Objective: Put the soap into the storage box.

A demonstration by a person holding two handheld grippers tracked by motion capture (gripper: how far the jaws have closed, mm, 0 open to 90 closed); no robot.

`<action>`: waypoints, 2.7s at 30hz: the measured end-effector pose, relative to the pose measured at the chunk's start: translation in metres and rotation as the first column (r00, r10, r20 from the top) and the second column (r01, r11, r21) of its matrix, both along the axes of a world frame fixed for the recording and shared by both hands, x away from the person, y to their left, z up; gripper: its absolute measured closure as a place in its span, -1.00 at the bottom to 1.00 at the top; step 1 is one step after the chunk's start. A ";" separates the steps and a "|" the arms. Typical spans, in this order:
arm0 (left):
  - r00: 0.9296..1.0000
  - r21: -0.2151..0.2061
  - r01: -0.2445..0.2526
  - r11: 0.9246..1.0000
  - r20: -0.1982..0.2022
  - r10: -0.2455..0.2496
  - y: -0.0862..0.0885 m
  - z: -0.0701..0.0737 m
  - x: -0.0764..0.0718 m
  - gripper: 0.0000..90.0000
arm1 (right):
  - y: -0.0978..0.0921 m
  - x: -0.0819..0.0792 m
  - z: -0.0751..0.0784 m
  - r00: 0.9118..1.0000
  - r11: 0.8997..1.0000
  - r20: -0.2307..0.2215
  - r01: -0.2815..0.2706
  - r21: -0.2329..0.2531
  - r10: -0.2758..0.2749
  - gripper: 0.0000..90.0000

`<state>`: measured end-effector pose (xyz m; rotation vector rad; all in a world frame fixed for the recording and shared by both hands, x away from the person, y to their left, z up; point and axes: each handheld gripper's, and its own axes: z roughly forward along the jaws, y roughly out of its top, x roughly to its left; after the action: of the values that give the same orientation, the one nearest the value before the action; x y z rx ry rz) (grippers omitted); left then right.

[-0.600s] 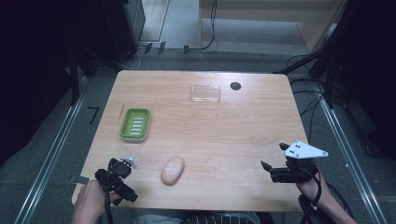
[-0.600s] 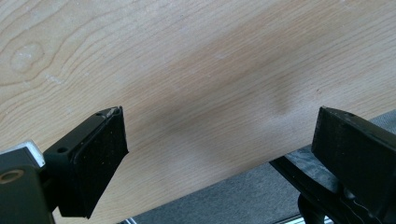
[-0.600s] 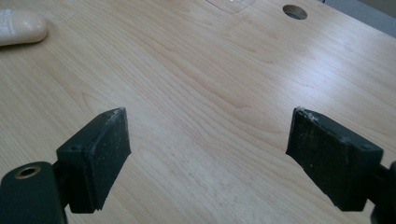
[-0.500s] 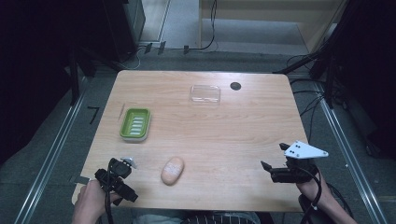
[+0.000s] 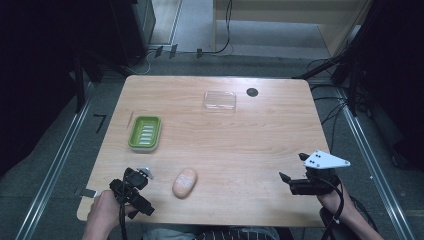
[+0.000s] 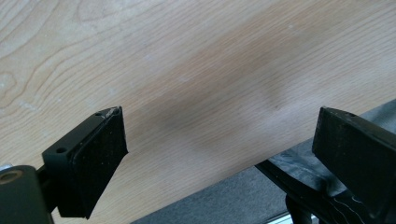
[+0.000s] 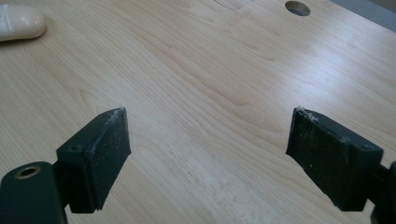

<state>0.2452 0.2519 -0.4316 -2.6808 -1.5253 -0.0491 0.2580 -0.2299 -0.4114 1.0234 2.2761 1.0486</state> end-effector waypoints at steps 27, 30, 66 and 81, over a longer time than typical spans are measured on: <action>0.998 -0.021 0.049 0.999 -0.043 -0.049 -0.030 0.016 0.001 -0.93 | 0.012 0.002 0.003 1.000 0.999 0.001 -0.030 -0.022 0.030 -0.70; 0.997 -0.020 0.055 0.998 -0.047 -0.056 -0.035 0.017 0.002 -0.93 | 0.013 0.002 0.003 1.000 0.999 0.004 -0.030 -0.021 0.030 -0.70; 0.988 -0.059 0.138 0.989 -0.059 -0.142 -0.086 0.013 0.040 -0.94 | 0.011 0.002 0.002 0.999 0.999 0.009 -0.033 -0.022 0.033 -0.70; 0.991 -0.066 0.120 0.991 -0.051 -0.123 -0.100 0.003 0.057 -0.95 | 0.011 0.003 0.002 0.999 0.999 0.008 -0.033 -0.020 0.034 -0.70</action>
<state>0.3023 0.1522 -0.4290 -2.7958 -1.3692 0.0680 0.2605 -0.2187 -0.4091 0.9747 2.2997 1.0403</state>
